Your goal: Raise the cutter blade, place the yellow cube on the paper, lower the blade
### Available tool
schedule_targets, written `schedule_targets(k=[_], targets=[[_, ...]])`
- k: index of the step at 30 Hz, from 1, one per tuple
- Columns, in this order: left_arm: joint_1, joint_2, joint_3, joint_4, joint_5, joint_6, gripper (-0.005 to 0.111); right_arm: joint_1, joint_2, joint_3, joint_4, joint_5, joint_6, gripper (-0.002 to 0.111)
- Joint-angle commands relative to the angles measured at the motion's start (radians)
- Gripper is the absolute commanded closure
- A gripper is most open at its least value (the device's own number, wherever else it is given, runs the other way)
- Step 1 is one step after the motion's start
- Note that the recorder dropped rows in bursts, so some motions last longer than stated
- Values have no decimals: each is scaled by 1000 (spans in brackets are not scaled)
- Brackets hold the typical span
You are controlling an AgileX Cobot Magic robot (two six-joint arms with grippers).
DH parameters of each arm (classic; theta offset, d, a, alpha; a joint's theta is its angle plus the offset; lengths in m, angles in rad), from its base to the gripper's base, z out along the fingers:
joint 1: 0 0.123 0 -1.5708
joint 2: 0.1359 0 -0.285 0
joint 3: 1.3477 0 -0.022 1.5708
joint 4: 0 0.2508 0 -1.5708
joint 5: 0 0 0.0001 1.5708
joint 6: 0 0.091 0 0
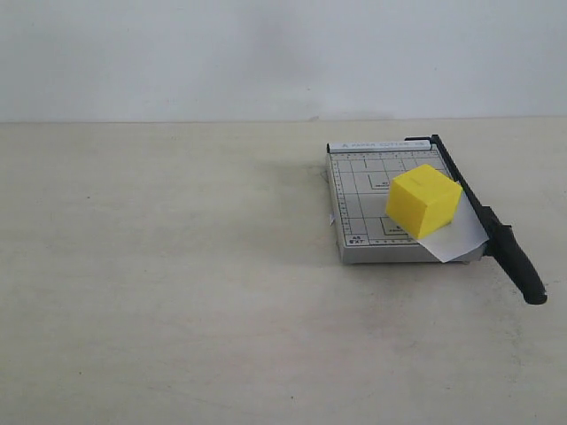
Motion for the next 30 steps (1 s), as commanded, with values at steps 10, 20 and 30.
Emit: schedule_targets(k=[10,20,30], targets=[[1,-4,4,-8,1,3,102,0,-6,0,14,-11,1,108],[1,-4,4,-8,1,3,102,0,-6,0,14,-11,1,108],[1,-4,4,-8,1,3,102,0,-6,0,14,-11,1,108]])
